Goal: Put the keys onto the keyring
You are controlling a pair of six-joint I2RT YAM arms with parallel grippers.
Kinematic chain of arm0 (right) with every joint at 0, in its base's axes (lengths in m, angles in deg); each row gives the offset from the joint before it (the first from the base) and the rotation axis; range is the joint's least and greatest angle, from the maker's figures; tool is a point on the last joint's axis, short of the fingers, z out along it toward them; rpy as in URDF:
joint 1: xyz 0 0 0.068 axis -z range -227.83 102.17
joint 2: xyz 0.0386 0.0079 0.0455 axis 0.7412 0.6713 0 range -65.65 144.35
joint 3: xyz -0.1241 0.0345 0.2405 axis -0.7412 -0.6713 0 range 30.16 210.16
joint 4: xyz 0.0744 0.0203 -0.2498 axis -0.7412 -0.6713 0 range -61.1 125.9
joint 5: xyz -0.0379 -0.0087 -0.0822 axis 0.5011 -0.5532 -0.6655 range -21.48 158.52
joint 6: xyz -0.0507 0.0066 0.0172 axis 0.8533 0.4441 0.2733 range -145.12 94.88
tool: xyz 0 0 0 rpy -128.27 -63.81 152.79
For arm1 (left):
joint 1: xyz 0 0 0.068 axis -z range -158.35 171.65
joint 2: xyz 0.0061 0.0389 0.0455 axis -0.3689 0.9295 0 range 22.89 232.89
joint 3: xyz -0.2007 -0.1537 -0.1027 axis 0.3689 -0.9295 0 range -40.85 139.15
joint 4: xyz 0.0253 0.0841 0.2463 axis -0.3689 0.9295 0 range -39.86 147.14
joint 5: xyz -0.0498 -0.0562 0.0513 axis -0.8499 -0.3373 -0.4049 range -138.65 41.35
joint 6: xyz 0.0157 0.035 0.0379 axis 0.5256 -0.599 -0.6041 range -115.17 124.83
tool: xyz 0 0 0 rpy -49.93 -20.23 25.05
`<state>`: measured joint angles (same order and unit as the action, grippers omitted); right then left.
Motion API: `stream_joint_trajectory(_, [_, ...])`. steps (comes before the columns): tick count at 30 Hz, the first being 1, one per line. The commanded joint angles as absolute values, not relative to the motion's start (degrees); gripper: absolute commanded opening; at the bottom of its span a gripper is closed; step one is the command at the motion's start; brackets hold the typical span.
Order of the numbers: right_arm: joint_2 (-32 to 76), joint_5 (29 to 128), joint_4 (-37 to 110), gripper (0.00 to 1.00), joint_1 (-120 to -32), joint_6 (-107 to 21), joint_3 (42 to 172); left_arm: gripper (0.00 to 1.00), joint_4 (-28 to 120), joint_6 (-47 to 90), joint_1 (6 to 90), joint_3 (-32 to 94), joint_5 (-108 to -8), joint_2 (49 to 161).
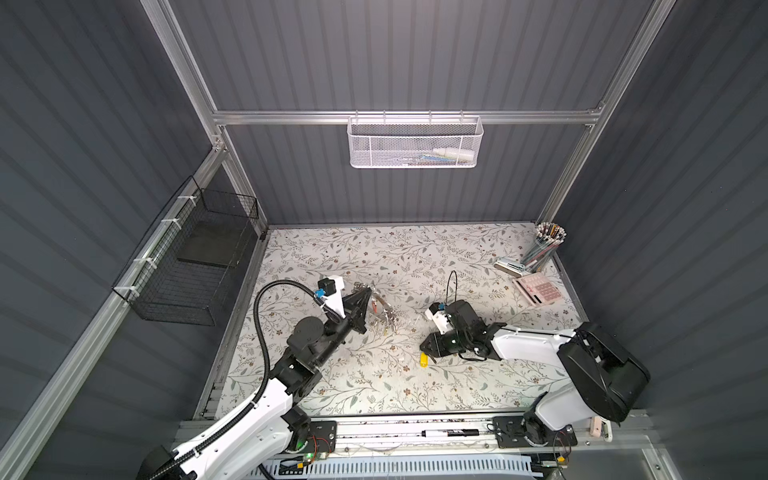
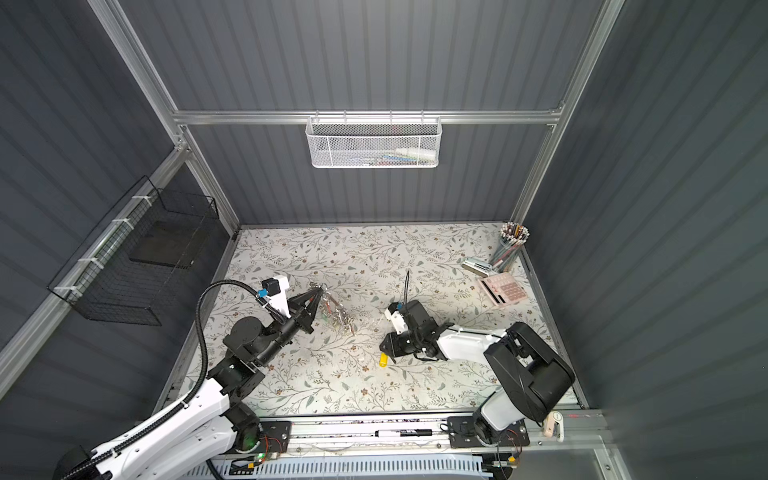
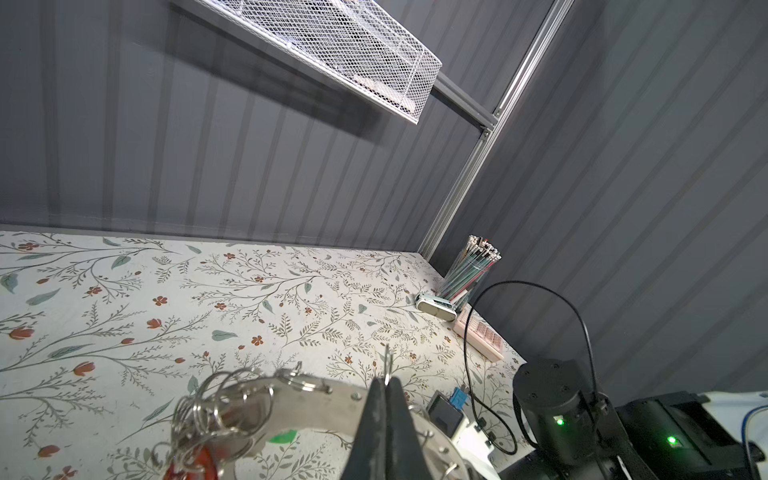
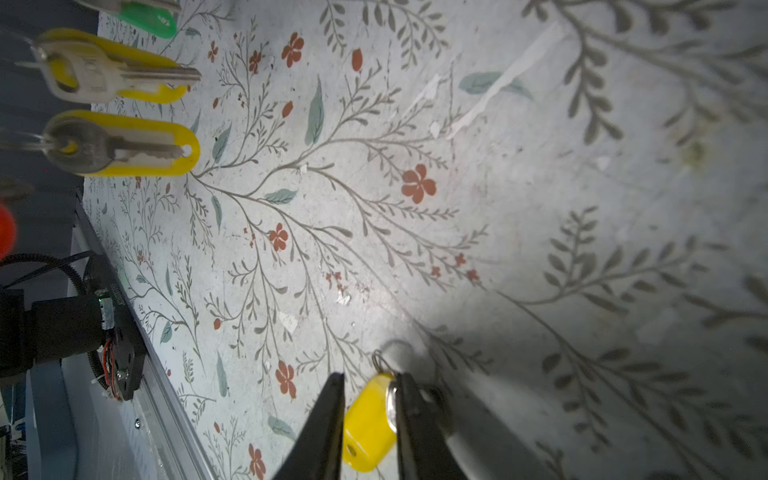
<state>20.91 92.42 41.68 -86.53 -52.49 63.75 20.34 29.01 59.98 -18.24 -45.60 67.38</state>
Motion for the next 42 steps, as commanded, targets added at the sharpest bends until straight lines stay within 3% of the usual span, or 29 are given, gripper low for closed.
stream_joint_trajectory(1, [19.5,89.9,38.2,0.32,-86.1,-52.0,66.1,0.0,16.4,27.9,60.2,-18.7,-45.1,65.9])
stream_joint_trajectory(7, [15.2,72.0,19.1,0.34,-88.3,-57.7,73.2,0.0,21.9,26.9,60.2,-19.8,-42.2,60.5])
stream_joint_trajectory(12, [15.6,69.1,15.9,0.35,-92.6,-69.3,75.8,0.0,25.0,26.3,60.2,-20.2,-39.9,57.7])
stream_joint_trajectory(21, [28.0,61.5,1.2,0.48,-101.0,-88.9,91.1,0.0,31.8,24.9,60.2,-20.1,-38.0,51.8])
stream_joint_trajectory(29, [34.4,61.0,-6.4,0.39,-101.7,-95.9,98.8,0.0,33.7,23.9,60.2,-20.1,-38.2,49.4])
stream_joint_trajectory(40, [40.2,62.8,-12.3,0.36,-101.8,-101.4,103.6,0.0,34.8,22.0,60.2,-20.1,-38.0,48.2])
stream_joint_trajectory(42, [40.2,62.7,-12.1,0.32,-101.9,-101.1,103.4,0.0,34.8,21.8,60.2,-20.2,-37.9,47.9])
